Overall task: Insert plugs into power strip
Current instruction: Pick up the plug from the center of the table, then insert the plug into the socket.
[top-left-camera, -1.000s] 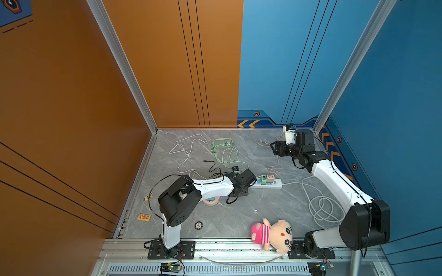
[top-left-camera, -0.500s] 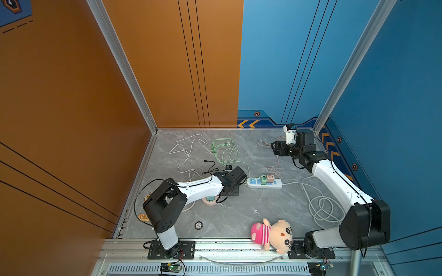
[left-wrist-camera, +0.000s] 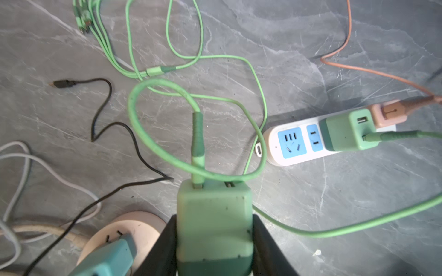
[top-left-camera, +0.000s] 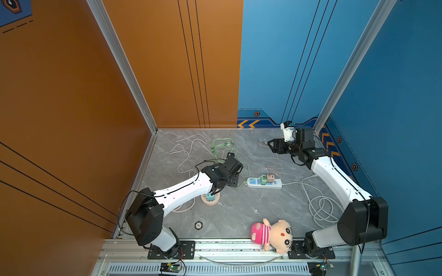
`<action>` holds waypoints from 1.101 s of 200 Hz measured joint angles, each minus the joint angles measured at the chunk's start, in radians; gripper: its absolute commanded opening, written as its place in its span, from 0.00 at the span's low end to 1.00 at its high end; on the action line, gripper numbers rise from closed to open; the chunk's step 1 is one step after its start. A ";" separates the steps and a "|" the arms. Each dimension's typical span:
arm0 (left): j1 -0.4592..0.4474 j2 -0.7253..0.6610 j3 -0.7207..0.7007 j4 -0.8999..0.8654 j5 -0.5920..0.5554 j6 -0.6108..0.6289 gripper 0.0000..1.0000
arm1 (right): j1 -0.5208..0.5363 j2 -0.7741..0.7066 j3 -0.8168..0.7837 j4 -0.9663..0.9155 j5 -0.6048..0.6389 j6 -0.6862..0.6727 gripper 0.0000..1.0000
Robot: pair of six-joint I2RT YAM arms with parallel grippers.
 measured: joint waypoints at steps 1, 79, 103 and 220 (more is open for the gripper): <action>0.001 0.000 0.002 0.000 -0.003 0.003 0.21 | 0.000 0.002 0.004 -0.001 -0.007 0.000 0.71; 0.033 -0.002 0.019 0.184 -0.045 0.243 0.25 | 0.000 0.093 0.131 -0.066 -0.344 0.000 0.68; 0.037 -0.004 0.016 0.248 0.032 0.386 0.25 | 0.000 0.112 0.134 -0.074 -0.452 -0.001 0.67; 0.102 -0.079 -0.077 0.446 0.303 0.738 0.25 | 0.035 0.191 0.165 -0.272 -0.672 -0.205 0.64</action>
